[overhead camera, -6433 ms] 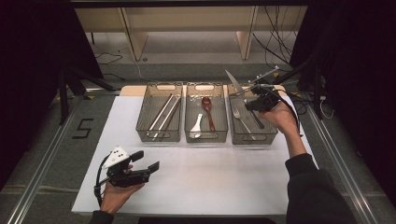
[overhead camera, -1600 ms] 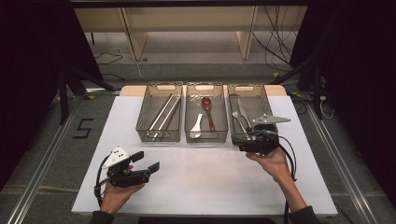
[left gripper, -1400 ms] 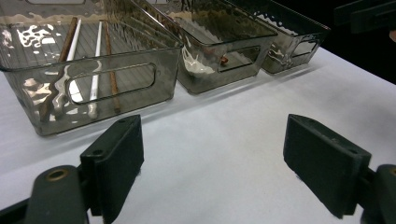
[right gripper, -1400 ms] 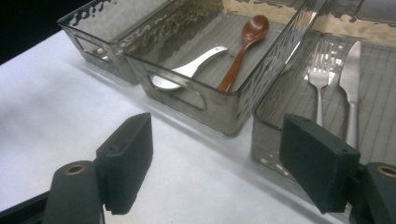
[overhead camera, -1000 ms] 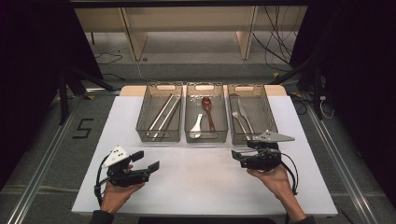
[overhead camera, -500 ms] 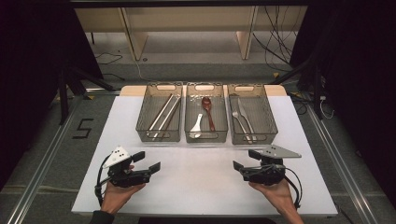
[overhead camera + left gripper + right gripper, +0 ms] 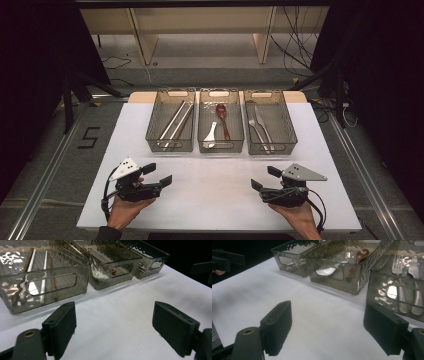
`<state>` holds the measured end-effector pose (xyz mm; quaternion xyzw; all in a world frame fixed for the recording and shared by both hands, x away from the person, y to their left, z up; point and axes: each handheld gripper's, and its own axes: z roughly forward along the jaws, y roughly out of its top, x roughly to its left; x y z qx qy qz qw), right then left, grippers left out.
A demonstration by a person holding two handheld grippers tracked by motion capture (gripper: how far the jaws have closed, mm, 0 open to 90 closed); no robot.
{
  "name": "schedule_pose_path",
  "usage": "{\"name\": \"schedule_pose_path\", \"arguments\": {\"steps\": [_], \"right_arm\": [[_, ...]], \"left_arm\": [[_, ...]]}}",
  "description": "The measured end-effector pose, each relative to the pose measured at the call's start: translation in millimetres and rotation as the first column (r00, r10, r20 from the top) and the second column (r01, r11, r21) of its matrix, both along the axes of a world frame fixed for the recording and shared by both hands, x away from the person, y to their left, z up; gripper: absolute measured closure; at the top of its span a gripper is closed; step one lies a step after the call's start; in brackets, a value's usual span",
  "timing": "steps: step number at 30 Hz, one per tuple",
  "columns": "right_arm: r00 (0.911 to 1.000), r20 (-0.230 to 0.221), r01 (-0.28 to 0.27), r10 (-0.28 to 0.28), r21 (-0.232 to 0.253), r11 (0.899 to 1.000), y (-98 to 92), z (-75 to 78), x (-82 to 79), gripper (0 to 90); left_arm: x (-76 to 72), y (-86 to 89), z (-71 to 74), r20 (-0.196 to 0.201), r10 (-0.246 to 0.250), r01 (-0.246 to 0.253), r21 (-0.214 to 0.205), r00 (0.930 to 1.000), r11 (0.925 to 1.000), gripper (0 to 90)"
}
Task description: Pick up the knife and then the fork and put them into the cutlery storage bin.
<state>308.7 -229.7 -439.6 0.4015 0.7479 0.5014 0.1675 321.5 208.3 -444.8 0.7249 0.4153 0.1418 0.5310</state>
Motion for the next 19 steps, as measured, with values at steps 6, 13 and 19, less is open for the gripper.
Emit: {"name": "schedule_pose_path", "arguments": {"steps": [6, 13, 19], "right_arm": [[1.0000, -0.003, 0.003, -0.003, -0.001, 1.000, -2.2, -3.3, -1.5, 24.0], [0.9999, 0.011, 0.002, -0.002, -0.004, 1.000, -2.7, -3.3, -2.0, 24.1], [0.9999, 0.011, 0.005, -0.005, -0.007, 1.000, -2.2, -3.4, -1.9, 24.1]], "left_arm": [[0.2, -0.8, 0.1, 0.001, -0.002, 0.002, -0.002, 1.0000, 1.0000, 18.7], [0.2, -1.0, 0.0, 0.001, -0.002, 0.002, -0.001, 1.0000, 1.0000, 18.7], [0.1, -0.3, 0.1, 0.001, -0.001, 0.001, -0.001, 1.0000, 1.0000, 18.7]]}}
